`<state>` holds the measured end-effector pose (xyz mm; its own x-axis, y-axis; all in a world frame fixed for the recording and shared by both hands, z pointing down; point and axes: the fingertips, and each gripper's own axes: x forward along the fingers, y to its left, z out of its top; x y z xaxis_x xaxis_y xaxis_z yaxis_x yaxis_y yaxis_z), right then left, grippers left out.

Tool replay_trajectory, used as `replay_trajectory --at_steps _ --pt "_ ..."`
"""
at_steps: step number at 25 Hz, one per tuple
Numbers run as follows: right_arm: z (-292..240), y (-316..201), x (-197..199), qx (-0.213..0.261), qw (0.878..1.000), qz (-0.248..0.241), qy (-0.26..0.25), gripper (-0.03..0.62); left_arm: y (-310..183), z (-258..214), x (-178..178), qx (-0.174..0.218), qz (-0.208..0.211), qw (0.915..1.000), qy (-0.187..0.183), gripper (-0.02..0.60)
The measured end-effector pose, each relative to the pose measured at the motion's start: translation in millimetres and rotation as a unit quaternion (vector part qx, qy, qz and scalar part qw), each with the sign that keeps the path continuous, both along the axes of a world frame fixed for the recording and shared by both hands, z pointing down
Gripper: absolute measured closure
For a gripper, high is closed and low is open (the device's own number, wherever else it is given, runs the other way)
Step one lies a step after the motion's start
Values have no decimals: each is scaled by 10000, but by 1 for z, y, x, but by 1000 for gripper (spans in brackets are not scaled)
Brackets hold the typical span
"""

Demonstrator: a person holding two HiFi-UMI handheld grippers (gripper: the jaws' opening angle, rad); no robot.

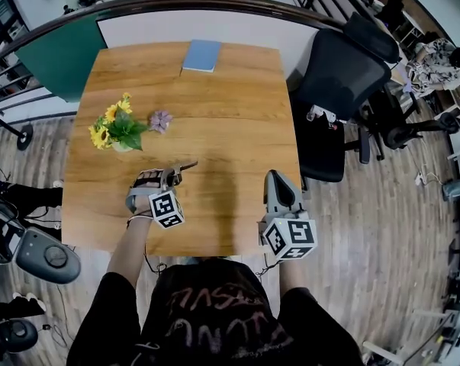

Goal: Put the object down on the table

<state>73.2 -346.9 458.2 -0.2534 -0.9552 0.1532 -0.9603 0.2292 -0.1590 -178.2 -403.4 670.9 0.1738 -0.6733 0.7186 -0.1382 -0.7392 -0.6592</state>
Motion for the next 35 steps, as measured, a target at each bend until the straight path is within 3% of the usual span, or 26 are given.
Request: replay_trajectory --at_steps 12,35 --pt "11 3 9 -196 9997 73 96 588 11 52 0 -524 -45 9980 -344 565" --pt "15 7 9 -235 9997 8 81 589 27 69 6 -966 -206 9949 -206 493"
